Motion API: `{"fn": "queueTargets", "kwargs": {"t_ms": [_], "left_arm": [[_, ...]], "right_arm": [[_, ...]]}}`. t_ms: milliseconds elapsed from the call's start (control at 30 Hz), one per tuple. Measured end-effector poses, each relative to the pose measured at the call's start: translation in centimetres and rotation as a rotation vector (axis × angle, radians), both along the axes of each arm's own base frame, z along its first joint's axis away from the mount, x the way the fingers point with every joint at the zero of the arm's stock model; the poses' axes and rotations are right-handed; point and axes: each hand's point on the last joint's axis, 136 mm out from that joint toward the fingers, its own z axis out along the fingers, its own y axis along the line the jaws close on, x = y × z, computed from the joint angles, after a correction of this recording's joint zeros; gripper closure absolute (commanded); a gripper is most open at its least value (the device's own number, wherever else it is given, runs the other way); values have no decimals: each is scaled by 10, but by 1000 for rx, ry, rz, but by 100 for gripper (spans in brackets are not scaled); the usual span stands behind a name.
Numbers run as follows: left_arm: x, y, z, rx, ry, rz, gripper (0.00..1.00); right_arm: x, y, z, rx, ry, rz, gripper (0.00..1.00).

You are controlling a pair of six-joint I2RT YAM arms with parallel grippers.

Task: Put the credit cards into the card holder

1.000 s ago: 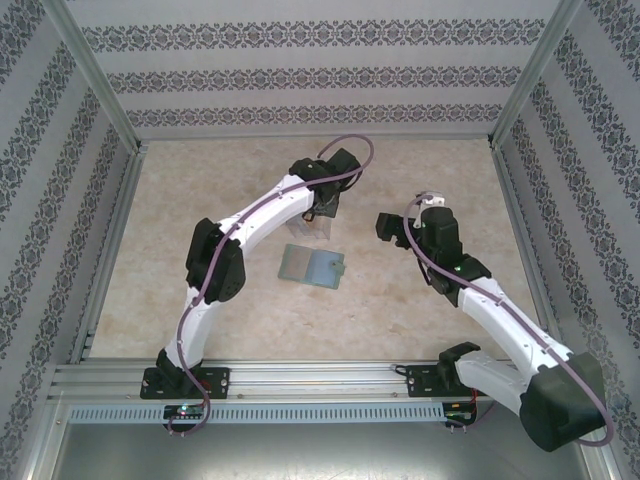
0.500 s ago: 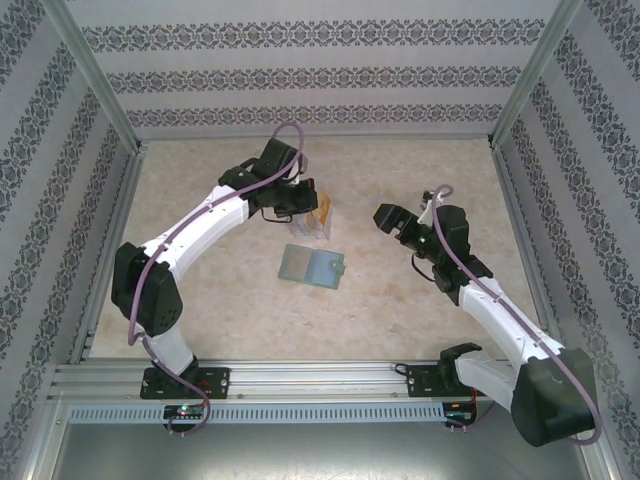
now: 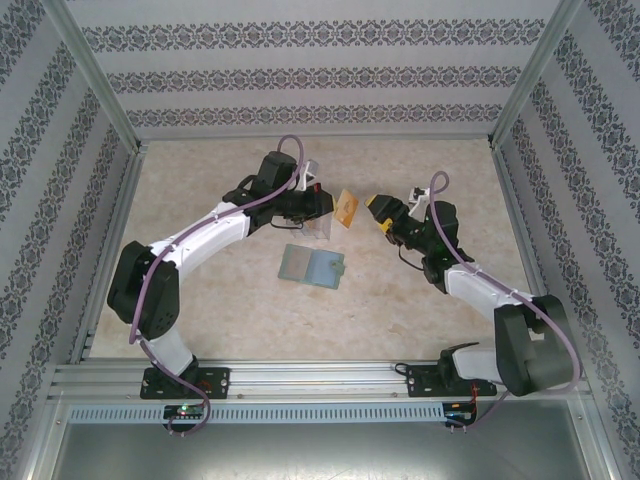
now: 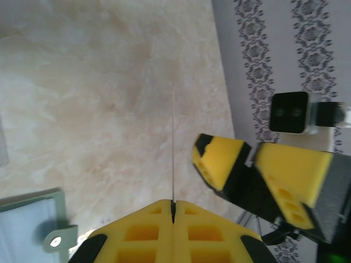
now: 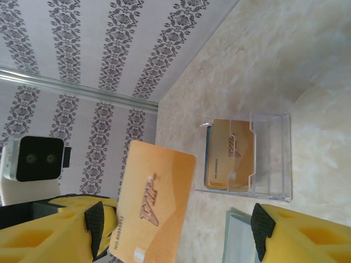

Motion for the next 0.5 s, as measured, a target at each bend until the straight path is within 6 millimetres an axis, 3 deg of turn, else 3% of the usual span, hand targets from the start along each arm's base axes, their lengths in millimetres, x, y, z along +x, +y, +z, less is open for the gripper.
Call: {"fn": "queueTargets", "kwargs": {"t_ms": [267,500], "left_arm": [[2,-15,23,-118,-21,-40,100],[9,-24,9,-138,21,-53,100]], "right_arm": [[4,17,-15,22,31,56,48],[11,20,2,60,-29,71,56]]}}
